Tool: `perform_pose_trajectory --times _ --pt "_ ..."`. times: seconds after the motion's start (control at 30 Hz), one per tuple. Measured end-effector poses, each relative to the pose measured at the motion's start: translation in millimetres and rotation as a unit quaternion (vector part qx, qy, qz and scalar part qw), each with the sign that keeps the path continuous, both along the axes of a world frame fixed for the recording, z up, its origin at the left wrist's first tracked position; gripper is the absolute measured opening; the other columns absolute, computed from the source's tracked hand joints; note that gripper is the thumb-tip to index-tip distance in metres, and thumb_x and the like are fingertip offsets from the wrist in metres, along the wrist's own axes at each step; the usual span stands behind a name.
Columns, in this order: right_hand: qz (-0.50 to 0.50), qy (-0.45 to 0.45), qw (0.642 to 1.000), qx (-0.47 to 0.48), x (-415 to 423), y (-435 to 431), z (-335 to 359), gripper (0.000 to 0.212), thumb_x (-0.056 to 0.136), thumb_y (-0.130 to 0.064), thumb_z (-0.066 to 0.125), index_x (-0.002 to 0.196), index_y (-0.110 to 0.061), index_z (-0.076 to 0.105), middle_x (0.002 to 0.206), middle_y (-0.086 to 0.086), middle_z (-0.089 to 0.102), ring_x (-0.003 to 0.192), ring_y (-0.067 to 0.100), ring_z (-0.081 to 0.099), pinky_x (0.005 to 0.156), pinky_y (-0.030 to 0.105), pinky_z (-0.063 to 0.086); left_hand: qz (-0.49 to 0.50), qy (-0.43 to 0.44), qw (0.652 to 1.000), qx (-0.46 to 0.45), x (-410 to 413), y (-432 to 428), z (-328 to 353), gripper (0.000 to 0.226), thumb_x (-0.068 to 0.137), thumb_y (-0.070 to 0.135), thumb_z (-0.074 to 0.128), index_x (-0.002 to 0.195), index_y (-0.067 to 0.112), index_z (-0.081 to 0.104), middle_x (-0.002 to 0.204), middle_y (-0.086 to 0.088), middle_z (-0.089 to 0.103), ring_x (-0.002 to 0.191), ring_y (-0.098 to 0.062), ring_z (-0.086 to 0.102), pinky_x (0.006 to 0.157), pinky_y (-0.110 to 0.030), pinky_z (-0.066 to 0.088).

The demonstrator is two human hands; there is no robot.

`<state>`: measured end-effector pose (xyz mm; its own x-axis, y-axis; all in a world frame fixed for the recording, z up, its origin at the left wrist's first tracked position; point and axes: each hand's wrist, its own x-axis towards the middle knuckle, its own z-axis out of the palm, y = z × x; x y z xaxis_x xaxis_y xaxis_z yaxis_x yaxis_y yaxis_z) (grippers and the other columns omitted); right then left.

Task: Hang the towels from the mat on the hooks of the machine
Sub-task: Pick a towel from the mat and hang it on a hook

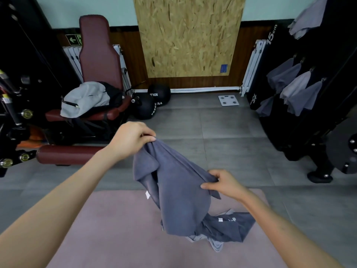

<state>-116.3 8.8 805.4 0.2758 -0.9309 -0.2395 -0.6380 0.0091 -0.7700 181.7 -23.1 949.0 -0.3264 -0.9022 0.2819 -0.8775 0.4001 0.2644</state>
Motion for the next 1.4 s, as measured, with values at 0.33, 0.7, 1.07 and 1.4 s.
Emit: perform_pose_trajectory --times 0.33,0.7,1.07,1.4 --pt "0.039 0.299 0.951 -0.067 -46 1 21 0.017 0.078 -0.048 0.065 0.082 -0.032 0.06 0.073 -0.015 0.056 0.09 0.014 0.06 0.084 0.031 0.032 0.188 -0.01 0.982 0.018 45 -8 -35 0.013 0.085 0.016 0.065 0.092 0.011 0.074 0.099 -0.01 0.07 0.095 -0.033 0.062 0.077 -0.034 0.044" --pt "0.041 0.074 0.989 -0.121 -6 7 60 0.034 0.088 -0.027 0.062 0.058 -0.021 0.047 0.062 0.007 0.052 0.064 0.015 0.045 0.062 0.034 0.035 0.079 0.028 0.985 0.151 -10 14 -53 0.031 0.079 0.02 0.072 0.109 0.017 0.068 0.091 -0.003 0.069 0.089 -0.021 0.064 0.072 -0.021 0.037" --pt "0.129 0.015 0.991 -0.042 14 -4 107 0.005 0.085 -0.01 0.064 0.085 -0.007 0.068 0.075 0.0 0.064 0.062 0.001 0.051 0.062 0.02 0.042 -0.018 0.231 0.931 0.281 -82 33 -64 0.017 0.08 0.016 0.073 0.093 0.005 0.072 0.075 -0.002 0.063 0.066 -0.005 0.051 0.068 -0.023 0.043" --pt "0.022 0.115 0.986 -0.115 -51 37 48 0.024 0.08 -0.003 0.058 0.099 -0.015 0.067 0.084 -0.004 0.067 0.073 0.009 0.056 0.069 0.02 0.04 0.003 0.253 0.927 0.279 -86 27 -63 0.008 0.083 0.011 0.069 0.088 0.008 0.075 0.083 -0.009 0.073 0.071 -0.007 0.057 0.072 -0.024 0.046"
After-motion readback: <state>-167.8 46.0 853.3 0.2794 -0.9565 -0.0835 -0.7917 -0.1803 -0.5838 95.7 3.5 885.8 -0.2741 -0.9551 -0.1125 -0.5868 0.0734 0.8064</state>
